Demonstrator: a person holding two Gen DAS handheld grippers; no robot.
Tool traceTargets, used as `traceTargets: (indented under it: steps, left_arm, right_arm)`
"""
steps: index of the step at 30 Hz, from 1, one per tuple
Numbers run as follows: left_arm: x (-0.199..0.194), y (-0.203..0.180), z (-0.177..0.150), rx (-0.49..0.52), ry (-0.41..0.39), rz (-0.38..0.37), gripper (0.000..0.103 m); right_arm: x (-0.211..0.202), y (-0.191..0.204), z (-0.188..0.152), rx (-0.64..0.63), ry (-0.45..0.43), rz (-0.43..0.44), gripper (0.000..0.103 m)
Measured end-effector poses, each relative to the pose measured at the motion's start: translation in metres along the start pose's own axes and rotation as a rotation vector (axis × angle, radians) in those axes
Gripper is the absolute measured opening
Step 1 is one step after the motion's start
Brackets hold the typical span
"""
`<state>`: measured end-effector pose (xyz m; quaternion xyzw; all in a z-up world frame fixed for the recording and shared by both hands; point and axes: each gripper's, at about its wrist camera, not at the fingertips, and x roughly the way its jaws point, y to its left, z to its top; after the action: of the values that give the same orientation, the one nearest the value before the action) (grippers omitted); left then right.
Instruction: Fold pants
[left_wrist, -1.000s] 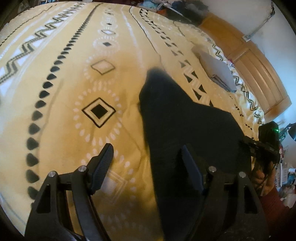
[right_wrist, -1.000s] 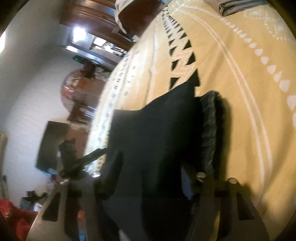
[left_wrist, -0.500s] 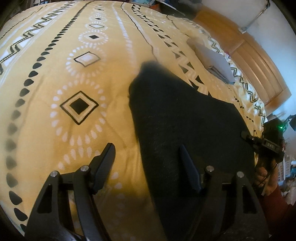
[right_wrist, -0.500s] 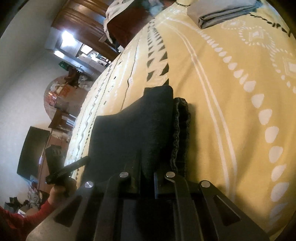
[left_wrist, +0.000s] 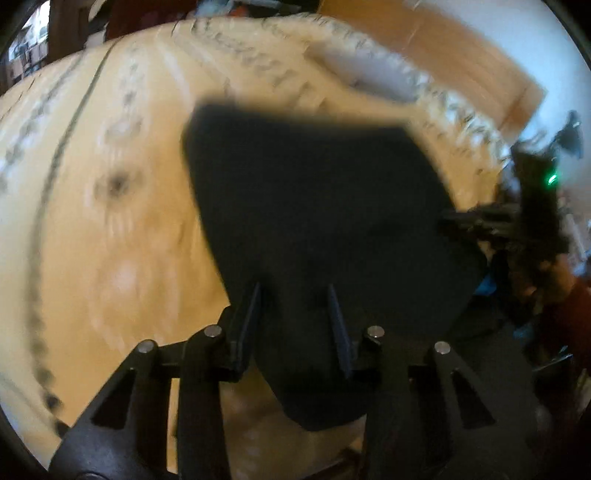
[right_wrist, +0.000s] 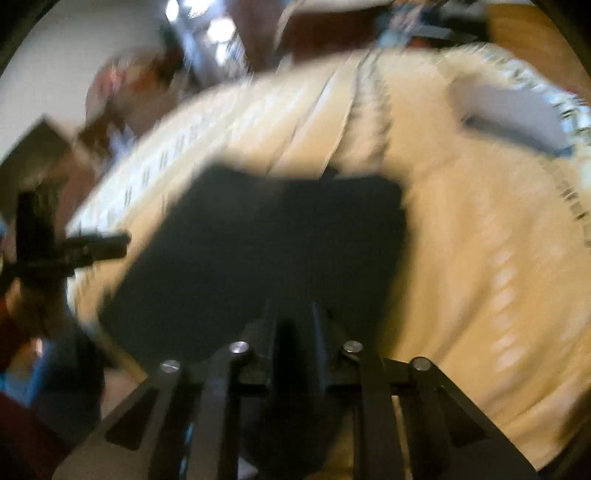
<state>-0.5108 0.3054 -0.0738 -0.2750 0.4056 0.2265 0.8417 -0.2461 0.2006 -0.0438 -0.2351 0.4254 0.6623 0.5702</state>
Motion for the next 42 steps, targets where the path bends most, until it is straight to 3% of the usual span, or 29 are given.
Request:
traceTargets:
  steps: [3,5,9,11,15,18,20,23,26,29,32,33,35,37,39,42]
  left_arm:
    - [-0.003,0.015,-0.008,-0.086,-0.049,-0.044,0.042]
    - [-0.005,0.014,-0.01,-0.083,-0.053,-0.036,0.042]
    - [-0.004,0.019,-0.022,-0.159,-0.087,-0.062,0.044]
    - [-0.005,0.022,-0.026,-0.201,-0.092,-0.072,0.046]
    - [-0.003,0.022,-0.035,-0.202,-0.078,-0.085,0.05]
    - [-0.002,0.024,-0.037,-0.205,-0.081,-0.093,0.05]
    - [-0.002,0.028,-0.038,-0.215,-0.08,-0.107,0.051]
    - [-0.002,0.033,-0.039,-0.213,-0.075,-0.132,0.051]
    - [-0.007,0.042,-0.043,-0.213,-0.07,-0.147,0.051]
    - [-0.005,0.046,-0.038,-0.217,-0.071,-0.152,0.051]
    - [-0.002,0.048,-0.036,-0.218,-0.073,-0.154,0.052]
    - [-0.002,0.048,-0.035,-0.22,-0.072,-0.156,0.053]
    - [-0.001,0.046,-0.032,-0.222,-0.065,-0.149,0.053]
    - [-0.001,0.046,-0.029,-0.226,-0.051,-0.142,0.054]
    - [-0.002,0.043,-0.03,-0.229,-0.045,-0.136,0.054]
    - [0.0,0.04,-0.031,-0.23,-0.045,-0.123,0.054]
  right_arm:
    - [-0.002,0.0,0.011,0.003,0.014,-0.004,0.016]
    - [-0.018,0.007,0.03,-0.012,-0.039,0.001,0.017]
    - [-0.008,0.035,0.1,-0.027,-0.105,0.158,0.017]
    - [0.033,0.059,0.143,-0.044,-0.078,0.235,0.017]
    - [0.133,0.101,0.203,-0.084,0.052,0.274,0.015]
    - [0.191,0.1,0.21,-0.093,0.123,0.183,0.013]
    - [0.208,0.085,0.206,-0.011,0.127,0.239,0.013]
    - [0.184,0.083,0.208,-0.036,0.083,0.226,0.016]
    - [0.121,0.058,0.191,-0.026,-0.032,0.229,0.018]
    - [0.067,0.003,0.159,0.044,-0.085,0.098,0.018]
    - [0.041,-0.053,0.122,0.159,-0.087,-0.006,0.017]
    - [0.045,-0.069,0.112,0.191,-0.072,-0.021,0.005]
    - [0.053,-0.09,0.107,0.2,-0.025,-0.013,0.0]
    - [0.045,-0.081,0.116,0.151,-0.008,-0.055,0.001]
    - [0.017,-0.065,0.119,0.086,-0.033,-0.074,0.01]
    - [-0.017,-0.027,0.089,-0.044,0.04,-0.101,0.01]
